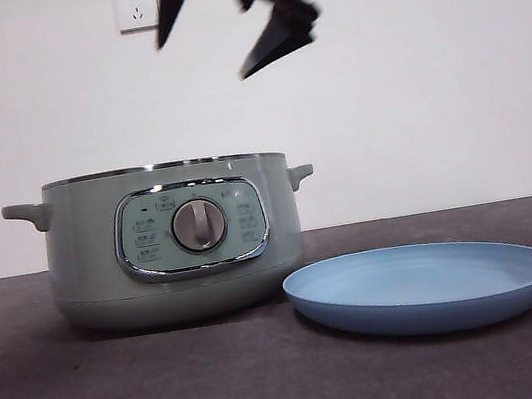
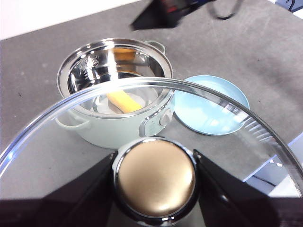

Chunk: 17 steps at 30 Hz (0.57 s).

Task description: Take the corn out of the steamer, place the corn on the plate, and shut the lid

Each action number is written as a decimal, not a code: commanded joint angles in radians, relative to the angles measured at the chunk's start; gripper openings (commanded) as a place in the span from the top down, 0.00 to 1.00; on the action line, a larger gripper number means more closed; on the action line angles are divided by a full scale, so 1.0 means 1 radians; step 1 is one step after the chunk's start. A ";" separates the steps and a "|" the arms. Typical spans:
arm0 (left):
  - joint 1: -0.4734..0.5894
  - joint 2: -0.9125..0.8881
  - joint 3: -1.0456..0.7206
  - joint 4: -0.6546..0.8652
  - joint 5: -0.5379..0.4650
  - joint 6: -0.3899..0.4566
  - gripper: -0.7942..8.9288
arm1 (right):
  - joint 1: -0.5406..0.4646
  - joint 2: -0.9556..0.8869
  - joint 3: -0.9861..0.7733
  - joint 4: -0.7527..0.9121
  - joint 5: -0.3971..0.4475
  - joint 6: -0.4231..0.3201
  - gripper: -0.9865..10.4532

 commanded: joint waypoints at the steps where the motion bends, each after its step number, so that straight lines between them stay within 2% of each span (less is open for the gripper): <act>1: 0.000 -0.026 0.006 0.006 0.003 -0.010 0.93 | 0.031 0.124 0.120 -0.006 0.034 -0.008 0.45; 4: 0.000 -0.054 0.006 -0.021 0.003 -0.014 0.93 | 0.059 0.245 0.199 -0.005 0.083 -0.008 0.45; 8: 0.000 -0.084 0.006 -0.031 0.003 -0.014 0.93 | 0.073 0.341 0.201 0.016 0.132 -0.005 0.45; 17: 0.000 -0.085 0.006 -0.047 0.003 -0.013 0.93 | 0.078 0.430 0.201 0.018 0.134 0.004 0.45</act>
